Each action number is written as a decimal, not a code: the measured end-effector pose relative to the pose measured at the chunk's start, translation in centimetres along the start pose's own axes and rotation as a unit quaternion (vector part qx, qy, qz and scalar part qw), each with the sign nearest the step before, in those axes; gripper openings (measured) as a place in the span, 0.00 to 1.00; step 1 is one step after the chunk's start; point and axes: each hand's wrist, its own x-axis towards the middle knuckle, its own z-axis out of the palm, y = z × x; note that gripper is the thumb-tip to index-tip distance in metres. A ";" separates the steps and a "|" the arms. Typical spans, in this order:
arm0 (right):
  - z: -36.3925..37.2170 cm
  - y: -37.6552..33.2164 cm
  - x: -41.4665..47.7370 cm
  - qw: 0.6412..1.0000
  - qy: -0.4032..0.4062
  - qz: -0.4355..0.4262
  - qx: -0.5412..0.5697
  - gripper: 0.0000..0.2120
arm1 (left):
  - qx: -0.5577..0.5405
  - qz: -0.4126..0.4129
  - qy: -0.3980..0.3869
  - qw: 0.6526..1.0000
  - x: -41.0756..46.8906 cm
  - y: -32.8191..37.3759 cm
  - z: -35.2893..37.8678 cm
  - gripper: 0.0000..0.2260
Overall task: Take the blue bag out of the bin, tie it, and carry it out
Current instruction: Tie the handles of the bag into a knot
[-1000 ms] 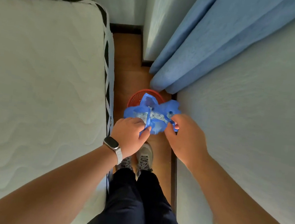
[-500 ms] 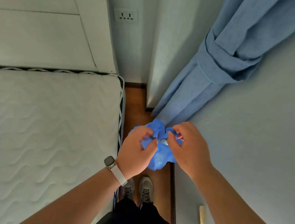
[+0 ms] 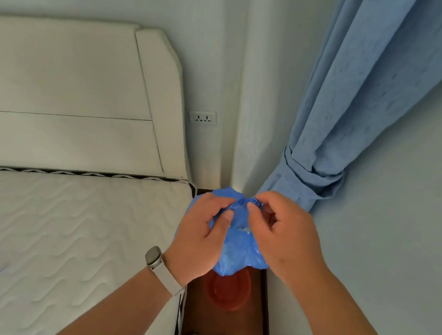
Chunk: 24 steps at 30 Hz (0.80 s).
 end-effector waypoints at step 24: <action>-3.0 -4.1 3.2 0.979 0.040 0.035 0.196 0.08 | -0.190 -0.041 -0.060 0.979 5.7 4.9 -1.8 0.10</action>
